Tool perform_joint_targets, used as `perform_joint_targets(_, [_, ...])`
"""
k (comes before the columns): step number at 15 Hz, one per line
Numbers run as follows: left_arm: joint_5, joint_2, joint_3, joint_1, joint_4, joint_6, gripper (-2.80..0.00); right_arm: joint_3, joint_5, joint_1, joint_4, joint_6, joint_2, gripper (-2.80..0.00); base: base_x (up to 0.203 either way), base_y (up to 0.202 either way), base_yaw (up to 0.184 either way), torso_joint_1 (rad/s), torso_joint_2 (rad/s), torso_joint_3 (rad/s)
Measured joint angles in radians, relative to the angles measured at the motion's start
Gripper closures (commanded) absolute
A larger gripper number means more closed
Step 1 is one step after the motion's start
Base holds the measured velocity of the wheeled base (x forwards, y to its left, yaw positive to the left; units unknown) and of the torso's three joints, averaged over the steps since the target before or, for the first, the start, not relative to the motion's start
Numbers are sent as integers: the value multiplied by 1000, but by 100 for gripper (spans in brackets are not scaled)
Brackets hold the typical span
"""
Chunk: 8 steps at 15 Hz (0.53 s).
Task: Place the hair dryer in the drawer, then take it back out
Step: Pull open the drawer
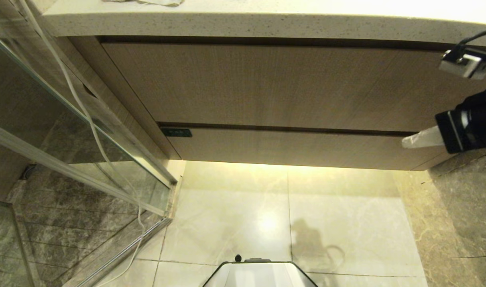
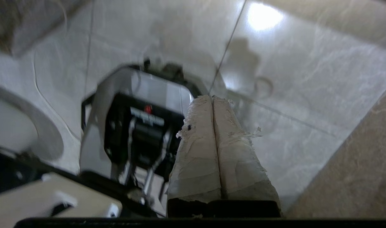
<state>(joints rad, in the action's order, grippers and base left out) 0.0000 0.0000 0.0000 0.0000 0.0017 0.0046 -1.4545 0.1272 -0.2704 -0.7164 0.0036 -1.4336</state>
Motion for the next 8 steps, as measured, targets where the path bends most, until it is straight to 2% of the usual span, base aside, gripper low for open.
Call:
perform_joint_targets(3, [0,0,0,0,0,0,0,71,8,-7,-21,-71,-28,0,0,0,0,0,0,0])
perform_joint_targets(4, [0,0,0,0,0,0,0,96,6,-7,-22,-81,-34,-280,0,0,0,0,0,0])
perform_joint_targets(6, [0,0,0,0,0,0,0,152,-2,-2,-43,-123,-42,-280,0,0,0,0,0,0])
perform_joint_targets(8, [0,0,0,0,0,0,0,241,-28,0,-50,-243,-48,-280,0,0,0,0,0,0])
